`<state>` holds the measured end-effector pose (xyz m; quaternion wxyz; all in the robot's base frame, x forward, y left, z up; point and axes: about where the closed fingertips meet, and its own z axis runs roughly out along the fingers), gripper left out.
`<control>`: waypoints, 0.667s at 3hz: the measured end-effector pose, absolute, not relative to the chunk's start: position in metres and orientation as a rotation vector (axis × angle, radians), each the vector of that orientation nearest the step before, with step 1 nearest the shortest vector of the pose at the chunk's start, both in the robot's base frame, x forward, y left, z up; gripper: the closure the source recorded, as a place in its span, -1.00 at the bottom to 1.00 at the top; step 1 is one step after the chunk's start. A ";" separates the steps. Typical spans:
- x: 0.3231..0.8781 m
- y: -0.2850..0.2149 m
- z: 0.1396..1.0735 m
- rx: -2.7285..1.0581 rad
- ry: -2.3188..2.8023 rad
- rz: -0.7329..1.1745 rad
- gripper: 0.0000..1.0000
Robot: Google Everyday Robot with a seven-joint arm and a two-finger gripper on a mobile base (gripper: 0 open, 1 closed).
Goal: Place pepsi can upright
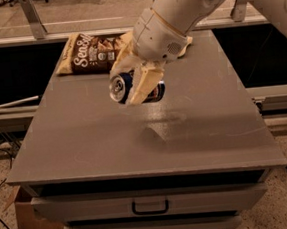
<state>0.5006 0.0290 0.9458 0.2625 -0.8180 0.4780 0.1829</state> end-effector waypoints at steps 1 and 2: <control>0.507 0.025 0.943 -2.065 1.426 0.536 1.00; 0.513 0.024 0.941 -1.961 1.500 0.576 1.00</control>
Offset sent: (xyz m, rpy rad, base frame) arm 0.0249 -0.0102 -0.0093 0.1763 0.1595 -0.3239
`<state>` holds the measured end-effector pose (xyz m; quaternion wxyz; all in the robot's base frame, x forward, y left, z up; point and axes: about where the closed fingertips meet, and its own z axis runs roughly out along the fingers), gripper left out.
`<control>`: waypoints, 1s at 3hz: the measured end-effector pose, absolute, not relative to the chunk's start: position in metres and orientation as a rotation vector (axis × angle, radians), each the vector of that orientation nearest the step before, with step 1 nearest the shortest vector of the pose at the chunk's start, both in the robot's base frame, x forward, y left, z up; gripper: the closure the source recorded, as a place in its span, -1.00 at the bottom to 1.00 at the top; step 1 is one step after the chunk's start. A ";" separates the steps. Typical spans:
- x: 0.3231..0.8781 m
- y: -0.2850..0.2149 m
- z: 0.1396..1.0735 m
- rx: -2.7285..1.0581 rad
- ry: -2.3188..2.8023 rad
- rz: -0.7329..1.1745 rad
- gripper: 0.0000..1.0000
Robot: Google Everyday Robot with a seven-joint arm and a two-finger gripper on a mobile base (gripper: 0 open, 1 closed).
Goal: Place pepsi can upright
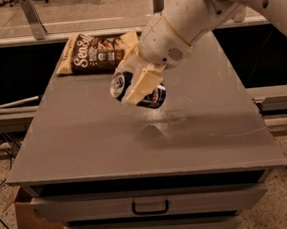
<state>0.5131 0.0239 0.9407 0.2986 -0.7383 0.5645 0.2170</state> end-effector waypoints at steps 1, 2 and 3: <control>0.519 0.024 0.938 -1.865 1.551 0.628 1.00; 0.523 0.023 0.933 -1.756 1.566 0.692 1.00; 0.527 0.021 0.928 -1.654 1.552 0.745 1.00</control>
Offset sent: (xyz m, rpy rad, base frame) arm 0.0187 -0.0121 -0.0121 0.2684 0.1188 -0.2001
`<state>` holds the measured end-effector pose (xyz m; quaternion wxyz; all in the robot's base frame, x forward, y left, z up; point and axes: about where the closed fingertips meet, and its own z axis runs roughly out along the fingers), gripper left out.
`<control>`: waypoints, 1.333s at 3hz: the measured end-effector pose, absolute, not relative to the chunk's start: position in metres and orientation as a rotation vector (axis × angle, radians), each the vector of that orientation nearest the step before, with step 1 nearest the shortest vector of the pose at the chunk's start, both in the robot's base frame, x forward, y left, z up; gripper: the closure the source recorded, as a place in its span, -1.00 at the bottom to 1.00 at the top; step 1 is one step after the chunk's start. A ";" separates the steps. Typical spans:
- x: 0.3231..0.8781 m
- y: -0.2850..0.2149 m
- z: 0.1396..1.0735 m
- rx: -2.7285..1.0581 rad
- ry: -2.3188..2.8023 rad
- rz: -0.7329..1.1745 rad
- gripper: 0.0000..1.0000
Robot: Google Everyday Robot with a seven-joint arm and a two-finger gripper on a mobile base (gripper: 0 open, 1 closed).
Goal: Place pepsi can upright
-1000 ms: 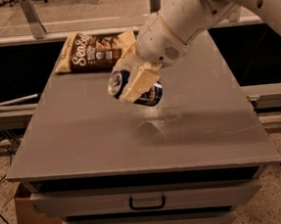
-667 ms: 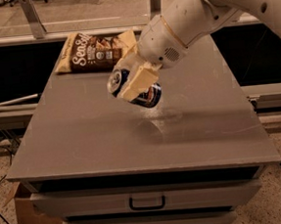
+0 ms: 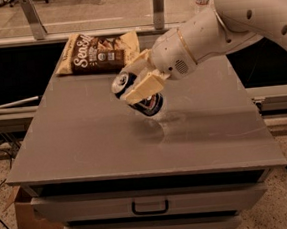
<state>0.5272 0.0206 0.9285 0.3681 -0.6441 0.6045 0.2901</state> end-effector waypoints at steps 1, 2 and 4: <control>0.533 0.019 0.929 -1.576 1.512 0.776 1.00; 0.537 0.020 0.929 -1.503 1.471 0.814 1.00; 0.541 0.017 0.923 -1.347 1.409 0.893 1.00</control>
Offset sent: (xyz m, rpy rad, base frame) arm 0.0180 -0.0068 -0.0010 0.2619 -0.0159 -0.0704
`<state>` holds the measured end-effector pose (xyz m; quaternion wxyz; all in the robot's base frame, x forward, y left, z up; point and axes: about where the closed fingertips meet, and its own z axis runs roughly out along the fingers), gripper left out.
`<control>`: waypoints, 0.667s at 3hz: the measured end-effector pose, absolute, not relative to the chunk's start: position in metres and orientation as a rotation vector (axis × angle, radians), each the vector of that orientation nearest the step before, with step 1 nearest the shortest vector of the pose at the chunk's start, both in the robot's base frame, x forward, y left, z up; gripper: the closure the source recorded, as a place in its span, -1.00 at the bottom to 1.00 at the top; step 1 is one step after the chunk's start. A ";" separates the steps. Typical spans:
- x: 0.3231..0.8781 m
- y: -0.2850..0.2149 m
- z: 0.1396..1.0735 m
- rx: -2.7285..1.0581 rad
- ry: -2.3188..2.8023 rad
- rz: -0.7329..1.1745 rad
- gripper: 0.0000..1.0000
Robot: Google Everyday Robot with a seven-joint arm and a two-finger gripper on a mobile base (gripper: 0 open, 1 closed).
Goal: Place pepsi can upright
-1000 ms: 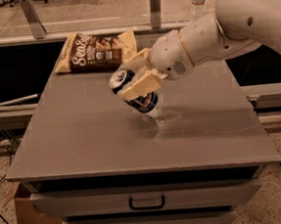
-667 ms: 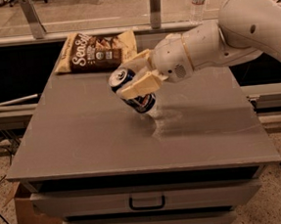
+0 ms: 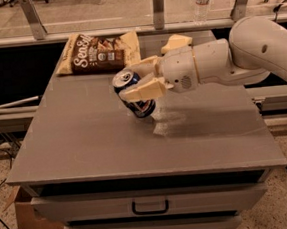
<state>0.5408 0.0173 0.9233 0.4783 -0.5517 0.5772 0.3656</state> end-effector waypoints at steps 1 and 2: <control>0.541 0.017 0.923 -1.284 1.374 0.927 1.00; 0.540 0.019 0.921 -1.235 1.341 0.961 1.00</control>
Offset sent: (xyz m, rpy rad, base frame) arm 0.0005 -0.0027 -0.0079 0.2115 0.0118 -0.0311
